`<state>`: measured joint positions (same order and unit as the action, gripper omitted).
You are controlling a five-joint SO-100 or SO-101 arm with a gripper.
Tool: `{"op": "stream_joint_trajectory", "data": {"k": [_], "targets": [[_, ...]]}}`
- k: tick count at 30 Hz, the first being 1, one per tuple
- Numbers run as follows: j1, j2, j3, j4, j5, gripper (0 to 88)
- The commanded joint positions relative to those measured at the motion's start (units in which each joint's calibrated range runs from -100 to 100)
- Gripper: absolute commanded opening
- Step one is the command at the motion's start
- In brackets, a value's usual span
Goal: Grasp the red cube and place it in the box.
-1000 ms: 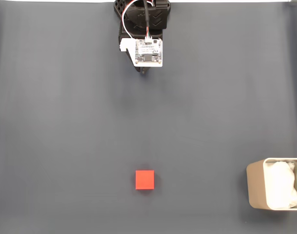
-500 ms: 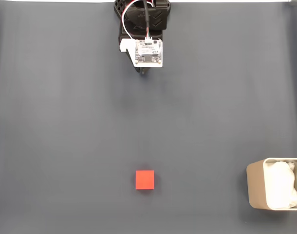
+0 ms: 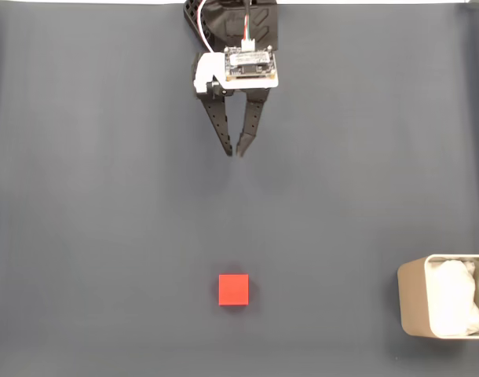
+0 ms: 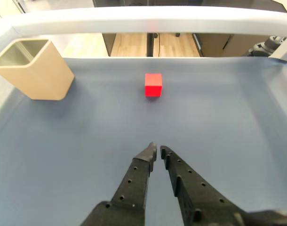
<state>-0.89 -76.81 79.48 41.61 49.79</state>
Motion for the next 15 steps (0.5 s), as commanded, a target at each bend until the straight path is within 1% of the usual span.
{"op": "stream_joint_trajectory", "data": {"k": [1, 8, 15], "targets": [[-0.8, 8.7, -12.1, -3.0, -1.0, 0.0], [-1.4, 27.0, -33.7, -2.4, -1.2, 0.0], [-1.0, 38.0, -45.6, -0.6, 0.1, 0.0]]}}
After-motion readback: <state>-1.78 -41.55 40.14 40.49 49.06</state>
